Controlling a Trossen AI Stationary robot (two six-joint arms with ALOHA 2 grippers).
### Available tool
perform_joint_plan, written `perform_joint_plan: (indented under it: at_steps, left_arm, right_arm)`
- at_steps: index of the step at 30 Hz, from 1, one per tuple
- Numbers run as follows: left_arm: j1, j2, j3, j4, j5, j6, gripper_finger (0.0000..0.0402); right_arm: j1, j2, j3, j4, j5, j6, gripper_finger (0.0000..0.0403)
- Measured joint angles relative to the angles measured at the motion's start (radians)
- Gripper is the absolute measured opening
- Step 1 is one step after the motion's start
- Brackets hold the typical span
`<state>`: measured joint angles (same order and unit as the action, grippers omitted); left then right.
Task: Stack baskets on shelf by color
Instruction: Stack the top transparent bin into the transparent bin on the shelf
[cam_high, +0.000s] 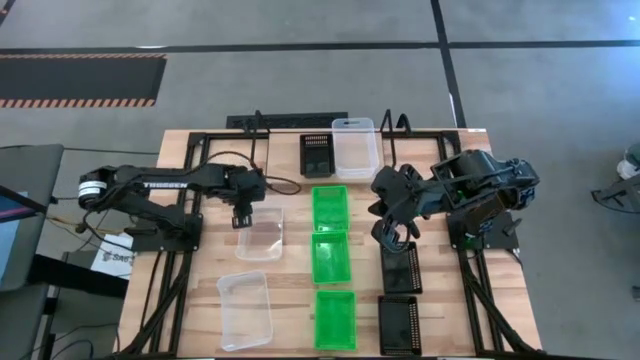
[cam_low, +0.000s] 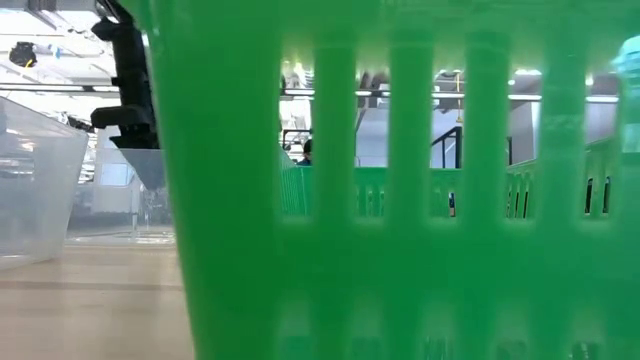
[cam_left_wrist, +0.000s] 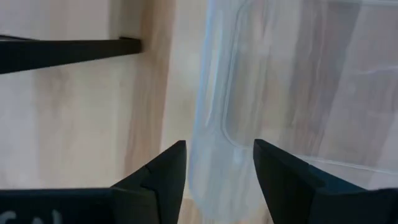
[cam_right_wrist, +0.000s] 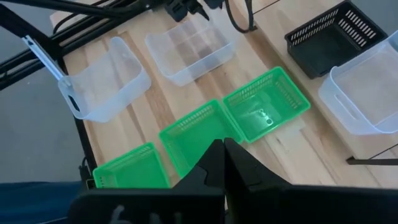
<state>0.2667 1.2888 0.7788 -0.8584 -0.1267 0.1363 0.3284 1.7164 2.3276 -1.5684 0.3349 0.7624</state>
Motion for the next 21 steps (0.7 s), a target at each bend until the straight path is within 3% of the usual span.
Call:
perform_joint_plan:
  at_steps: [4, 9, 14, 21]
  left_arm:
    - [0.005, 0.053, 0.0, 0.001, 0.014, 0.01, 0.0146]
    - [0.006, 0.086, 0.022, -0.01, 0.019, -0.012, 0.0022]
    - [0.006, 0.087, 0.14, -0.062, 0.11, -0.032, 0.0003]
    - [-0.018, 0.087, 0.495, -0.28, 0.171, -0.09, 0.0]
  right_arm:
    - [0.001, 0.0, 0.0, 0.0, 0.001, 0.0, 0.0012]
    - [0.001, 0.0, 0.0, -0.001, 0.002, 0.0, 0.001]
    - [0.001, 0.0, 0.0, -0.001, 0.002, 0.0, 0.0009]
    - [0.001, 0.0, 0.0, -0.002, 0.003, 0.004, 0.0009]
